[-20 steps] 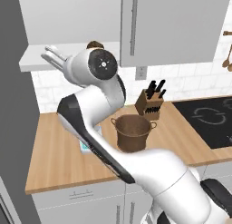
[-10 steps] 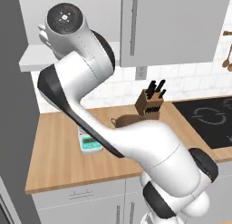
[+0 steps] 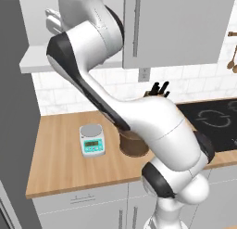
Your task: Open the cabinet, pick up the bread from the cabinet and place it in the basket. Then move the basket to the dining counter.
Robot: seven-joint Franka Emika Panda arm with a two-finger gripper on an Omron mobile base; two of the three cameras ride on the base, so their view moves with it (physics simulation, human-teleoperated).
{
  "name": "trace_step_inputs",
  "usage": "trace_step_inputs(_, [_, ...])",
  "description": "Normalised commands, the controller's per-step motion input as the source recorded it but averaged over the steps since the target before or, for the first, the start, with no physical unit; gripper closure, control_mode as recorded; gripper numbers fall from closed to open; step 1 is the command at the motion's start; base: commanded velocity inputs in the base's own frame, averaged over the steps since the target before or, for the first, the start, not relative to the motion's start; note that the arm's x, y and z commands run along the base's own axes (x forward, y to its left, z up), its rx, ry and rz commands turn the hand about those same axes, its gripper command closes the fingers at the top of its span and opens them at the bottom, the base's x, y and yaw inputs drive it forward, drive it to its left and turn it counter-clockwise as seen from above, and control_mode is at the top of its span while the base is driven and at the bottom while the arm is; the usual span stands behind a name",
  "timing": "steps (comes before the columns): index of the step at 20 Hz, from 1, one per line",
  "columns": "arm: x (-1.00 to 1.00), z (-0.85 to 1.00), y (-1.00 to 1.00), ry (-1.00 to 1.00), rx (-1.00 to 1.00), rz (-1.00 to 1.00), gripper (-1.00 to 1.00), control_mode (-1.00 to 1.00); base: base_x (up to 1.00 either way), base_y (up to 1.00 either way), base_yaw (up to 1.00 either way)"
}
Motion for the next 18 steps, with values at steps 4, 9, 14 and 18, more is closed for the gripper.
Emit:
trace_step_inputs(4, [0.35,0.0,-0.27,0.0,0.0,0.18,-1.0,-1.0,0.0,0.0,0.0])
trace_step_inputs(9, [0.34,0.0,-0.04,0.01,0.0,0.1,-1.0,-1.0,0.0,0.0,0.0])
trace_step_inputs(14, [0.31,0.0,-0.04,0.0,-0.09,0.0,-1.0,-1.0,0.0,0.0,0.0])
trace_step_inputs(18, [0.4,-0.15,-0.36,0.0,-0.08,-0.01,-1.0,-1.0,0.0,0.0,0.0])
